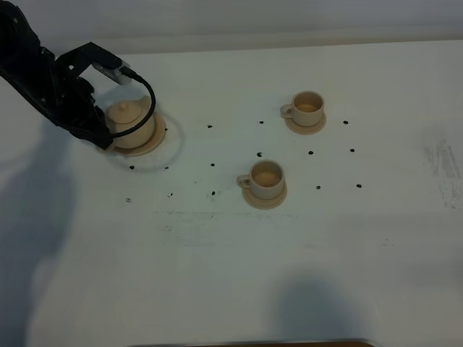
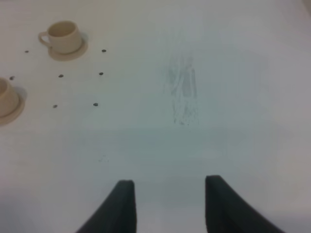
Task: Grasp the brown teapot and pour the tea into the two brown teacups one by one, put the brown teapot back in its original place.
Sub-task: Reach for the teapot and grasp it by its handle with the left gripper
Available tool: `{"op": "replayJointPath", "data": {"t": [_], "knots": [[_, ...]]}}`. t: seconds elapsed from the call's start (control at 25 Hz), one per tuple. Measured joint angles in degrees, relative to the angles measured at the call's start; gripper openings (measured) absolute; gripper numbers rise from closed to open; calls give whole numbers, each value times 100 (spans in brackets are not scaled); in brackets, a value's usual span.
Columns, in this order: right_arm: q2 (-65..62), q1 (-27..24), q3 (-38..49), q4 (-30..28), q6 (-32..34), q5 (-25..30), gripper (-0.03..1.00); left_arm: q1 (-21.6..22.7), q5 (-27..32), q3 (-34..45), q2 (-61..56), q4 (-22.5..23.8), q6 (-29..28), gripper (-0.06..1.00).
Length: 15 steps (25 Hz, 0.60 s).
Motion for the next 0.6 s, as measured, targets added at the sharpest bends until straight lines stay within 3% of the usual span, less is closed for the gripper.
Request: {"op": "replayJointPath", "data": {"t": [0.28, 0.6], "knots": [[0, 0, 0, 0, 0, 0, 35, -24, 248, 0, 0, -13, -432, 28], [0, 0, 0, 0, 0, 0, 35, -85, 413, 0, -20, 161, -530, 28]]}}
